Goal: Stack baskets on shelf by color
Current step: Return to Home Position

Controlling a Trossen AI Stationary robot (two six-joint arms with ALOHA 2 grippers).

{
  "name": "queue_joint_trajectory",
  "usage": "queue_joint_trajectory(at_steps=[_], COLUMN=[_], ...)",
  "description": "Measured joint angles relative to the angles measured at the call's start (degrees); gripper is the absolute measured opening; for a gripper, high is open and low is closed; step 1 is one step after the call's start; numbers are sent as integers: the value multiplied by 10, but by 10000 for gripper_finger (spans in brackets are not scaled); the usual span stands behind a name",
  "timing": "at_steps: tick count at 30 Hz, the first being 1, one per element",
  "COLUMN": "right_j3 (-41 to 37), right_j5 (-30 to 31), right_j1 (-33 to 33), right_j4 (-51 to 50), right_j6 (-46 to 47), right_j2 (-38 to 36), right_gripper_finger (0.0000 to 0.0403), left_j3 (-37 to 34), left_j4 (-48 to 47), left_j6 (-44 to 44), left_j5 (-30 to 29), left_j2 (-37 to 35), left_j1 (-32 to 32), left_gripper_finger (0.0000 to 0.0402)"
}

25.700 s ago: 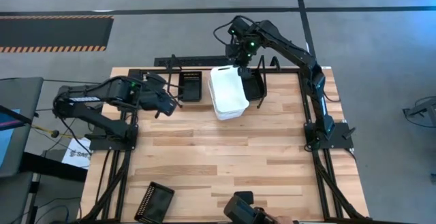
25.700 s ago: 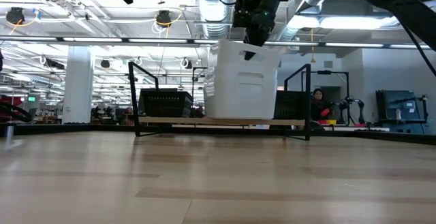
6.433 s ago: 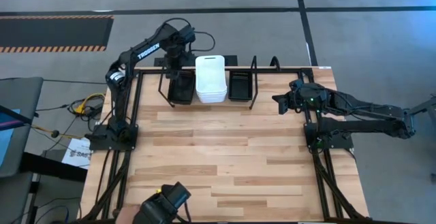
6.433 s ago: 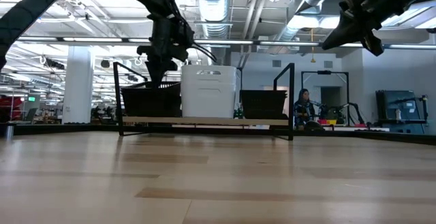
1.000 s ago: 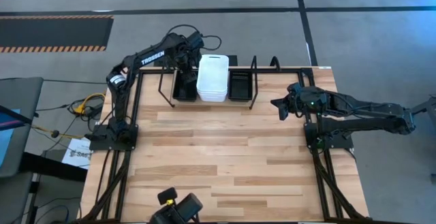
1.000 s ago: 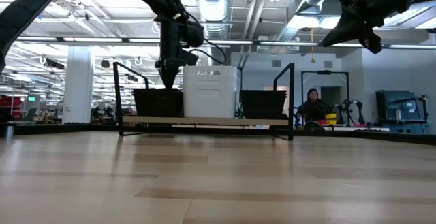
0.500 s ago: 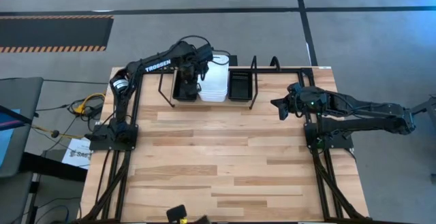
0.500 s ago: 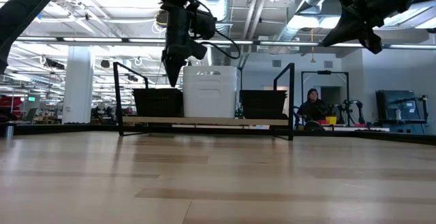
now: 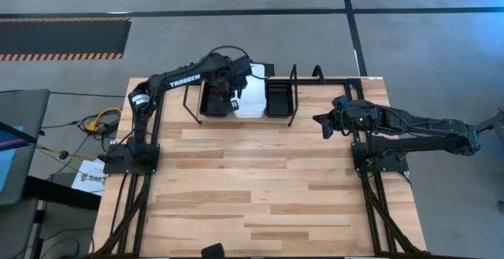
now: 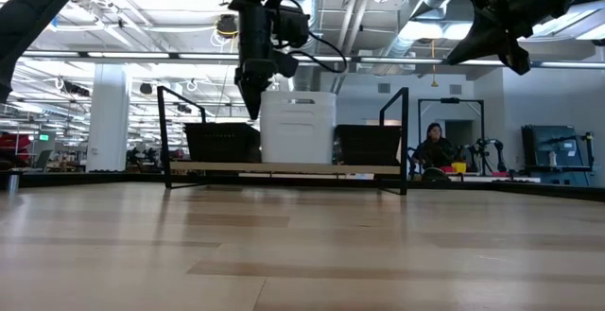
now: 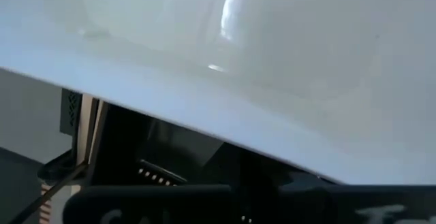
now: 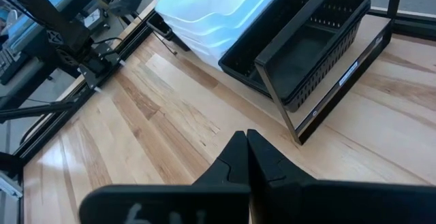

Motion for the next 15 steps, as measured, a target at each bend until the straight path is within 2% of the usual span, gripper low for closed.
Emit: queue_joint_trajectory(at_steps=[5,10,15], right_j3=[0,0,0], right_j5=[0,0,0], right_j1=[0,0,0], right_j4=[0,0,0], right_j6=[0,0,0], right_j2=[0,0,0], right_gripper_finger=[3,3,3], left_j3=[0,0,0], left_j4=[-12,-60,-43], left_j6=[-1,-15,3], left_j5=[-9,-49,-74], left_j2=[0,0,0], left_j1=[-4,-2,12], left_gripper_finger=[0,0,0])
